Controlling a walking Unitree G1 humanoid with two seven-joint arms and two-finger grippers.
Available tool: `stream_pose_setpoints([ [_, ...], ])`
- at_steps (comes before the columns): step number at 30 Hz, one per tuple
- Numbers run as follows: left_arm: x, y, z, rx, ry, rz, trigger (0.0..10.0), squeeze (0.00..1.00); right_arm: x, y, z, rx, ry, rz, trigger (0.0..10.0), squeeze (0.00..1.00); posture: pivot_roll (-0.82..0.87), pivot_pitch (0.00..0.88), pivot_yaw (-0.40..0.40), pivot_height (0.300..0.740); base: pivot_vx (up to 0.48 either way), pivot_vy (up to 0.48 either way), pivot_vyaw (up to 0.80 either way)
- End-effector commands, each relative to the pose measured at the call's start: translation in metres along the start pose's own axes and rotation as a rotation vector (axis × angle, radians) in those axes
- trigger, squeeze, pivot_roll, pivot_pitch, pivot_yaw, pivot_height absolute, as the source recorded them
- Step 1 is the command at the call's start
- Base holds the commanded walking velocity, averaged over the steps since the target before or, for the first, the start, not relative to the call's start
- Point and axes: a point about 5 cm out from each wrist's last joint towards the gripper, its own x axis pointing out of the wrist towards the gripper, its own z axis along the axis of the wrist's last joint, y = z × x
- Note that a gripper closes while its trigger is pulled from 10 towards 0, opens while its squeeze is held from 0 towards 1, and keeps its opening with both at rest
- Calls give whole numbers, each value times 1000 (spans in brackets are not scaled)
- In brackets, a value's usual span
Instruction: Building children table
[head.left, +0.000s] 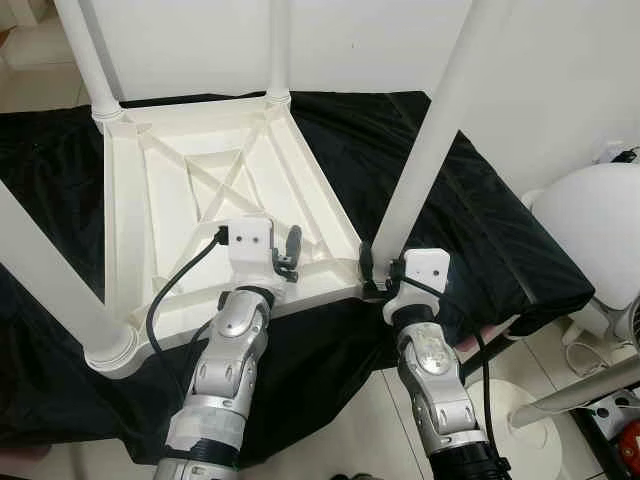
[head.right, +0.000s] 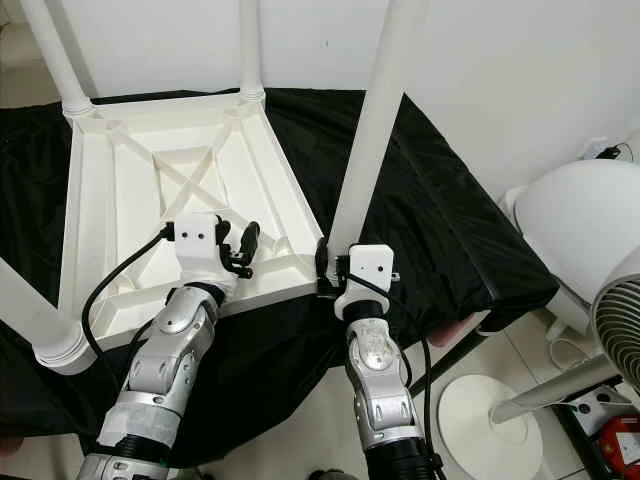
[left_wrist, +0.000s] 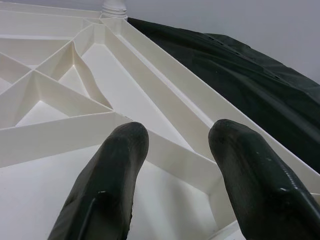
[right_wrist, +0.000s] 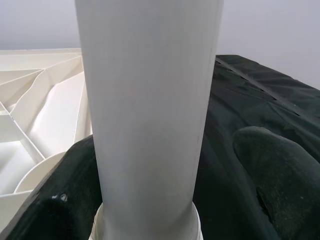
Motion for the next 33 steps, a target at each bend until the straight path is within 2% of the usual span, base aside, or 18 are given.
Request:
stream_pose_setpoints([
  [1,-1,-1,0,5,-8,-1,10000,0,0,1,-1,10,-1,-2,10000,0,-2,83,-24,740,0,0,0],
  [18,-2,5,7,57,-45,-16,10000,0,3,4,0,0,-7,42,10000,0,22,92,-37,740,0,0,0],
  [26,-5,15,9,90,-52,-18,10000,0,3,4,0,-2,-8,61,10000,0,30,97,-36,740,0,0,0],
  [33,-12,16,11,125,-49,-99,10000,0,4,2,1,-12,-15,73,10000,0,34,103,-36,740,0,0,0],
])
